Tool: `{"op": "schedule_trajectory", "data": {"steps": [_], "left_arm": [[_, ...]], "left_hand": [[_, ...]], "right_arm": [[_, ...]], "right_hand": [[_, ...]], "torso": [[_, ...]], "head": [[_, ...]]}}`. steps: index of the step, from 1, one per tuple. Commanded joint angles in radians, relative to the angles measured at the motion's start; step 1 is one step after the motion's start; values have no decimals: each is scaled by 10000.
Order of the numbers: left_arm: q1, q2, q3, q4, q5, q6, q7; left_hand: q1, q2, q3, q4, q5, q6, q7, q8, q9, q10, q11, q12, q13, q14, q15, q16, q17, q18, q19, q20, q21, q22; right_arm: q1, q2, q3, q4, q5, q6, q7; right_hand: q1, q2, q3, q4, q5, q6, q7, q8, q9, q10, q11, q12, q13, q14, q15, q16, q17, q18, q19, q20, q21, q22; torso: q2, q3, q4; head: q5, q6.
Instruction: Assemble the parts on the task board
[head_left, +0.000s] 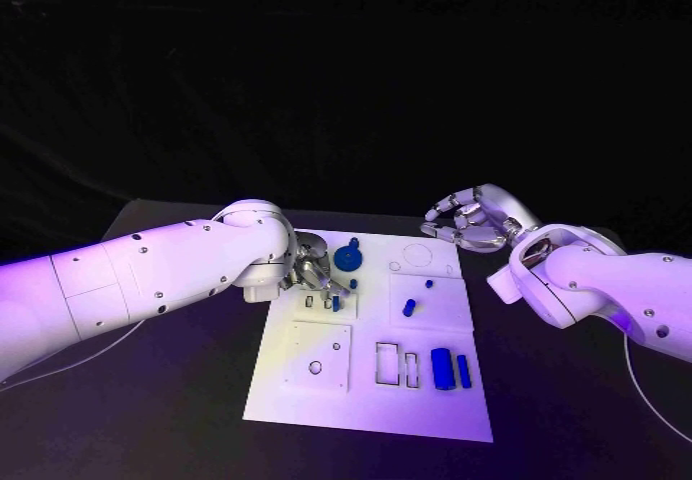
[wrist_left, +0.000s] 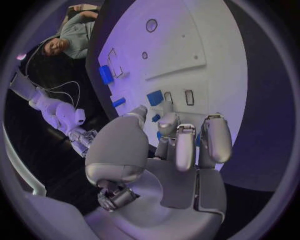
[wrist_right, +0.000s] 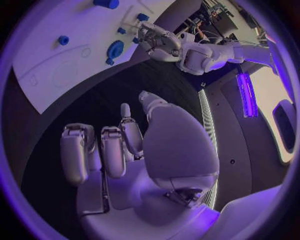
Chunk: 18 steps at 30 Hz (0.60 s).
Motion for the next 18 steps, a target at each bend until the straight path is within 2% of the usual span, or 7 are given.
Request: {"op": "schedule_trajectory", "data": {"steps": [1, 9, 18], "left_arm": [[12, 54, -1, 0, 58, 303, -27], [9, 106, -11, 0, 254, 516, 38], [7, 116, -15, 0, 353, 533, 61]], "left_hand": [[-26, 46, -32, 0, 64, -91, 12, 65, 19, -4, -20, 44, -7, 866, -48, 67, 1944, -128, 40, 31, 25, 13], [165, 118, 23, -11, 100, -156, 15, 85, 132, -34, -17, 58, 7, 866, -44, 72, 1952, -129, 25, 40, 41, 32], [584, 244, 257, -18, 114, -227, 16, 84, 285, -56, -16, 89, 39, 865, -40, 78, 1959, -128, 3, 53, 64, 59]], "right_arm": [[-8, 18, -1, -15, -151, 128, -27], [-22, 63, -2, -59, -181, 130, -35], [-32, 98, -4, -90, -199, 127, -47]], "right_hand": [[-91, -6, -22, 51, 77, -97, 9, 54, 14, -52, -47, -37, 335, 715, -40, -67, 1216, 90, 331, -48, -35, 1851], [-85, 5, -15, 50, 96, -110, 10, 62, 21, -49, -46, -33, 338, 716, -39, -65, 1222, 92, 328, -48, -42, 1847], [-69, 17, -2, 45, 142, -130, 11, 83, 36, -51, -45, -34, 335, 711, -39, -76, 1199, 93, 326, -47, -50, 1843]], "torso": [[14, -15, 18], [24, -30, 37], [26, -31, 60]], "head": [[-13, -28], [-41, -53], [-71, -75]]}}
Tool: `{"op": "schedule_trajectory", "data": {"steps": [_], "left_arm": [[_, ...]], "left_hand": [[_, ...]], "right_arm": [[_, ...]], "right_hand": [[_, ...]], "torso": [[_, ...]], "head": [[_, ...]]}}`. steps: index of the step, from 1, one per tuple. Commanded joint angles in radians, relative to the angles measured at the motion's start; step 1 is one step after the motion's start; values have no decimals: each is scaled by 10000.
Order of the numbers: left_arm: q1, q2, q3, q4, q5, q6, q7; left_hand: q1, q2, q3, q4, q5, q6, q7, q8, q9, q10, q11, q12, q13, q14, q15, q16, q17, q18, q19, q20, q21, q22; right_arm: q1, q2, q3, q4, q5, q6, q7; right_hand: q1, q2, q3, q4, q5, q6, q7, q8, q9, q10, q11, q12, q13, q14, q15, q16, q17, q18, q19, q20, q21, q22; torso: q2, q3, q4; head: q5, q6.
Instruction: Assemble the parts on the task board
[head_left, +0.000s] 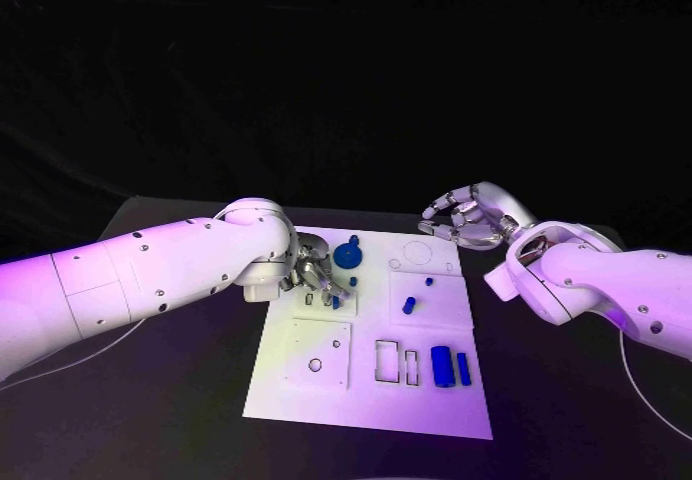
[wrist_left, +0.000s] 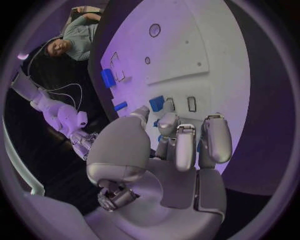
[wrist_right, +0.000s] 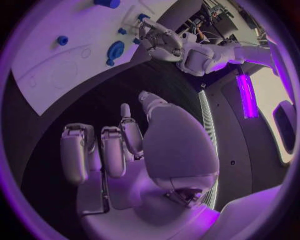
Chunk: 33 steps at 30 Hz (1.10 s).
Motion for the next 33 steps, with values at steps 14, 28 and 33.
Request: {"op": "schedule_trajectory", "data": {"steps": [14, 28, 33], "left_arm": [[9, 47, 2, -14, 771, 5, 107], [9, -211, 4, 75, 1426, -448, 153], [8, -470, 17, 301, 1500, -1012, 227]], "left_hand": [[2255, -599, 3954, -542, 110, -352, 12, -70, 538, -175, -49, -51, 3, 875, -92, 66, 2006, -137, -29, 24, 139, 124], [1140, -1543, 6968, -1642, 582, -375, 98, 247, 1298, -52, 9, -76, -25, 874, -23, 68, 2005, -144, -27, 93, 205, 228], [891, -1674, 7182, -1958, 1060, -270, 69, 295, 1439, 6, -22, -92, -57, 890, -51, 97, 2052, -163, 30, 82, 259, 333]], "right_arm": [[-19, 48, -3, -40, -151, 121, -22], [-33, 63, -5, -72, -151, 114, -11], [-43, 62, -6, -81, -147, 98, 1]], "right_hand": [[-52, 24, 10, 40, 86, -81, 13, 71, 35, -57, -45, -40, 329, 710, -39, -42, 1194, 98, 315, -48, -73, 1832], [-50, 23, 14, 40, 126, -95, 15, 85, 46, -62, -43, -45, 323, 709, -38, -46, 1189, 101, 310, -48, -85, 1826], [-52, 23, 14, 42, 132, -97, 16, 88, 47, -58, -42, -40, 328, 706, -38, -52, 1175, 104, 303, -48, -96, 1818]], "torso": [[9, -12, 26], [14, -26, 79], [24, -29, 77]], "head": [[-49, -44], [-63, 2], [-48, 11]]}}
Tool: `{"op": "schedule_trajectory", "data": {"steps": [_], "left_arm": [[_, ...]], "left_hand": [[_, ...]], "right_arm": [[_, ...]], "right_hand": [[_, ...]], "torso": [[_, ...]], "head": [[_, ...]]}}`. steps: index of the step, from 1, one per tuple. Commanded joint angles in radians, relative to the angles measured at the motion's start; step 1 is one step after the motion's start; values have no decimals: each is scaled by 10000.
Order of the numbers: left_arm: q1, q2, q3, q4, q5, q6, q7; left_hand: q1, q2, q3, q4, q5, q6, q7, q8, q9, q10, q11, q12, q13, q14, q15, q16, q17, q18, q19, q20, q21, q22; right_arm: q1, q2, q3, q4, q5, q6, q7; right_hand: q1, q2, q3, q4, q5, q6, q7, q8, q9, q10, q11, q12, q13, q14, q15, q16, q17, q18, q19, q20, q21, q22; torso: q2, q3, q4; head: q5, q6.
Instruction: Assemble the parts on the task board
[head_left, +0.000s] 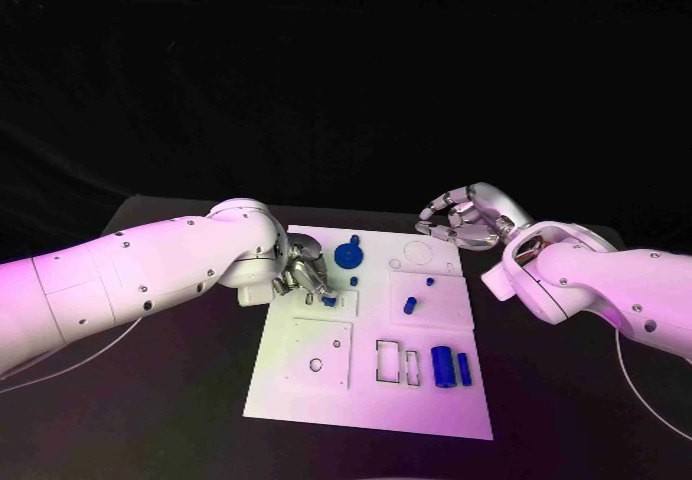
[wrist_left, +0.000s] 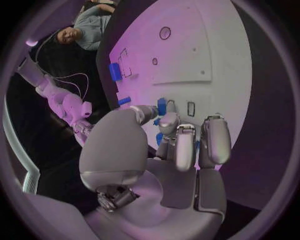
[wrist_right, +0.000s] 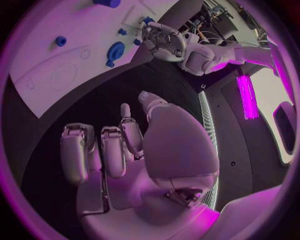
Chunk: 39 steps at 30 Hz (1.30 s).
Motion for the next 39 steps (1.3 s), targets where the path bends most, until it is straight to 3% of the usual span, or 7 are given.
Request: {"op": "schedule_trajectory", "data": {"steps": [1, 7, 15, 25, 39], "left_arm": [[3, -118, 17, 173, 296, -698, 191], [-7, -377, 19, 483, -79, -1312, 260], [-85, -471, -21, 777, -845, -1921, 295], [-167, -385, -213, 781, -1353, -2168, 207], [-251, -287, -296, 767, -1598, -2014, 168]], "left_hand": [[-221, -76, 1955, -2047, 394, 106, -17, 96, 111, 148, -43, -23, -6, 897, -26, 74, 2080, -164, 69, 29, 68, 41], [-446, -252, 2041, -2284, 1127, 301, -83, 118, 223, 329, -107, 67, 75, 925, -82, 130, 2171, -210, 210, -16, 188, 278], [-582, -413, 2066, -2426, 1609, 490, -147, 109, 290, 492, -170, 152, 159, 950, -140, 180, 2251, -250, 331, -65, 289, 480], [-653, -467, 2069, -2463, 1873, 581, -181, 97, 326, 564, -203, 166, 167, 952, -169, 185, 2257, -261, 368, -93, 320, 539], [-690, -491, 2066, -2477, 2004, 625, -199, 102, 350, 578, -221, 135, 122, 956, -185, 192, 2268, -263, 376, -106, 327, 551]], "right_arm": [[-18, 4, -2, -7, -110, 94, 21], [-41, -17, -3, -20, -104, 70, 30], [-59, -31, -4, -32, -102, 56, 29], [-78, -22, -5, -42, -103, 45, 28], [-95, -13, -5, -43, -104, 56, 33]], "right_hand": [[-63, 22, 11, 50, 49, -69, -17, 57, 15, -20, -4, -36, 332, 706, -38, -53, 1167, 103, 306, -48, -55, 1816], [-63, 22, 11, 50, 49, -69, -17, 57, 15, -20, -4, -36, 332, 706, -38, -53, 1167, 103, 306, -48, -55, 1816], [-95, 20, 1, 70, 71, -79, -15, 73, 26, -27, 0, -44, 322, 705, -35, -56, 1165, 105, 303, -47, -63, 1812], [-108, 19, -3, 77, 82, -83, -14, 80, 31, -28, 0, -45, 321, 704, -35, -58, 1161, 109, 292, -47, -81, 1800], [-139, 24, -8, 91, 124, -94, -14, 98, 43, -29, 1, -46, 318, 703, -33, -63, 1154, 108, 296, -46, -79, 1803]], "torso": [[6, -4, 11], [10, -5, 26], [20, -20, 22], [21, -26, 6], [26, -19, 10]], "head": [[2, 4], [0, -17], [27, -54], [74, -90], [74, -91]]}}
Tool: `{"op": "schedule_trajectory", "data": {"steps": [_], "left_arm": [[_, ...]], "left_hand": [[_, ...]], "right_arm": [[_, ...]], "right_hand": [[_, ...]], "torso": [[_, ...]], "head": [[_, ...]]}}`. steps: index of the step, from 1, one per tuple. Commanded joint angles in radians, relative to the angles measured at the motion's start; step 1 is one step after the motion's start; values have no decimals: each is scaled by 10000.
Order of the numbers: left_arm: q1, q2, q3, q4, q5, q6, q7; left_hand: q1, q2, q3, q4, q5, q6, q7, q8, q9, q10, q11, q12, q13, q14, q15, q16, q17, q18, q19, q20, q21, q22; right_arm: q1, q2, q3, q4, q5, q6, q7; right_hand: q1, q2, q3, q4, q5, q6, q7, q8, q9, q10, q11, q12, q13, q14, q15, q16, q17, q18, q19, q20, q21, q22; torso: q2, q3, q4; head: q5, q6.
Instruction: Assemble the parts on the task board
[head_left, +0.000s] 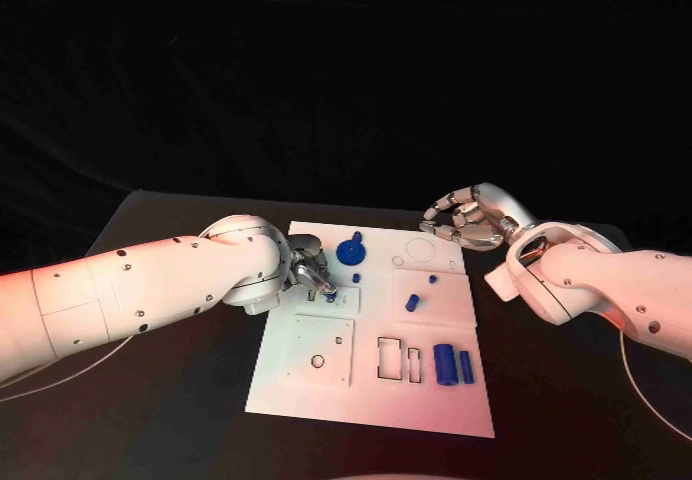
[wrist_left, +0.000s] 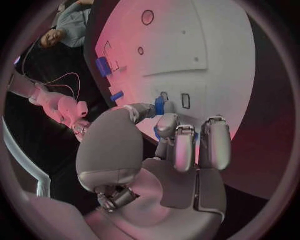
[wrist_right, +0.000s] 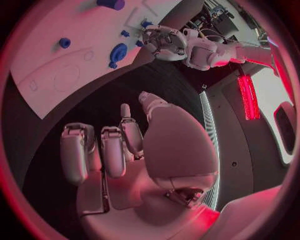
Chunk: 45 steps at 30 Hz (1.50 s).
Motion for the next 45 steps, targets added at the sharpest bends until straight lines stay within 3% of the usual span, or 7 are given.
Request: {"op": "schedule_trajectory", "data": {"steps": [1, 13, 32, 45], "left_arm": [[-7, 25, -1, 16, -208, 149, 32], [-15, 1, -15, 38, -591, 798, -20], [-21, 60, -19, 1, -483, 863, -35], [-18, 206, -20, -106, -237, 898, -34]], "left_hand": [[-62, 31, 2125, -2174, 50, 80, -20, 41, 18, 58, 10, 15, -11, 921, -80, 39, 2269, -109, 54, 8, 56, 51], [-74, 26, 2129, -2182, 111, 99, -30, 45, 30, 34, 2, -56, -97, 924, -86, 45, 2279, -111, 58, 4, 60, 59], [-159, 45, 2132, -2158, 263, 147, -52, 59, 69, 63, -15, -90, -143, 927, -100, 51, 2289, -111, 60, -7, 62, 64], [-832, 302, 1823, -1782, 177, 455, -285, 248, 408, 496, -184, 456, 460, 974, -228, 146, 2458, -118, 90, -113, 58, 97]], "right_arm": [[-10, 5, 0, 2, -103, 66, 29], [-18, 8, 0, -2, -103, 81, 30], [-33, 29, -1, -27, -103, 69, 26], [-35, 30, -1, -28, -103, 75, 13]], "right_hand": [[-98, -17, 21, 62, 24, -59, 21, 60, 8, -30, 0, -46, 319, 703, -33, -63, 1157, 108, 296, -46, -21, 1807], [-98, -17, 21, 62, 24, -59, 21, 60, 8, -30, 0, -46, 319, 703, -33, -63, 1157, 108, 296, -46, -21, 1807], [-116, -11, 21, 66, 52, -65, 20, 76, 18, -30, -1, -45, 318, 702, -33, -67, 1151, 109, 293, -46, -29, 1803], [-123, -10, 20, 64, 68, -69, 19, 86, 25, -38, -2, -54, 308, 696, -34, -78, 1127, 115, 280, -46, -53, 1788]], "torso": [[0, 7, 7], [-4, -2, 9], [4, -2, 24], [17, 14, 13]], "head": [[-12, -14], [-15, -33], [-15, -30], [-26, -43]]}}
